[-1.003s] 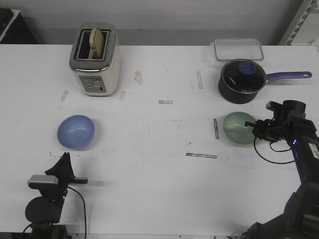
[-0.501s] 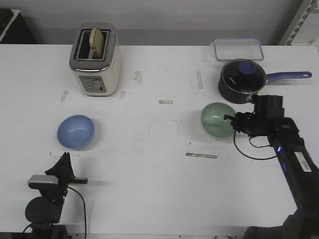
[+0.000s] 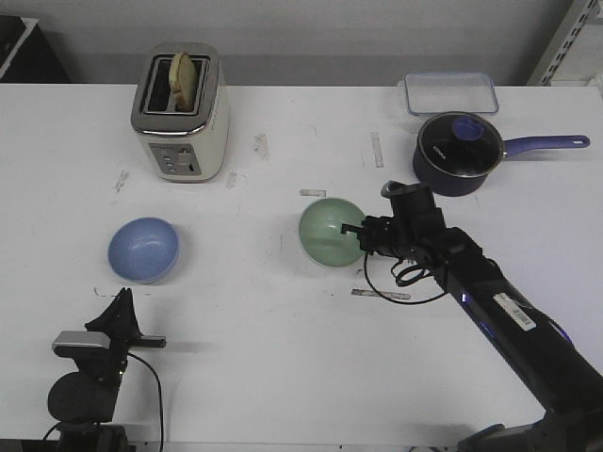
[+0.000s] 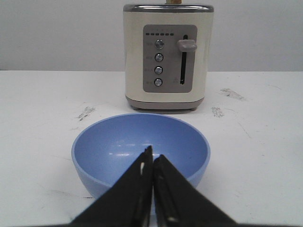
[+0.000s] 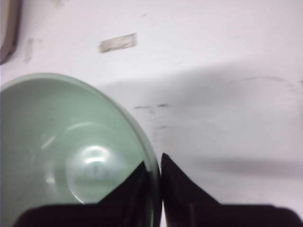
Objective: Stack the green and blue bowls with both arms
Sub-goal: 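Slide the green bowl with the right gripper toward the table center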
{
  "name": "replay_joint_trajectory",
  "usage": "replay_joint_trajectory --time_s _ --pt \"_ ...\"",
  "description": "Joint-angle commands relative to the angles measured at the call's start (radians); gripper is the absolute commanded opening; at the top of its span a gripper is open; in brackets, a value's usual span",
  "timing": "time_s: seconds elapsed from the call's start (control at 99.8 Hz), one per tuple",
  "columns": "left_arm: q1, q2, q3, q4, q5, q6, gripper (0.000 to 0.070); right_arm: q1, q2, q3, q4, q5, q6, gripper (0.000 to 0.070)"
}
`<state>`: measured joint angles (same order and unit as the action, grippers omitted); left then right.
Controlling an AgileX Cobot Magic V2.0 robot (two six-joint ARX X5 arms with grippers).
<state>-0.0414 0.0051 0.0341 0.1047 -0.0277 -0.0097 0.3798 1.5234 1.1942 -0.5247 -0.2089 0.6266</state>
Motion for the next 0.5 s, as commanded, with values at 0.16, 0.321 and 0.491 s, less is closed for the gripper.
replay_joint_trajectory --time_s 0.16,0.321,0.491 --pt "0.002 -0.002 -0.021 0.016 -0.003 0.008 0.0003 0.080 0.079 0.018 0.058 0.087 0.093 0.0003" --pt "0.002 -0.002 -0.021 0.016 -0.003 0.008 0.0003 0.102 0.114 0.018 0.062 0.106 0.115 0.0004" --pt "0.002 -0.002 -0.021 0.016 -0.003 0.008 0.0003 0.110 0.138 0.018 0.056 0.109 0.115 0.0006"
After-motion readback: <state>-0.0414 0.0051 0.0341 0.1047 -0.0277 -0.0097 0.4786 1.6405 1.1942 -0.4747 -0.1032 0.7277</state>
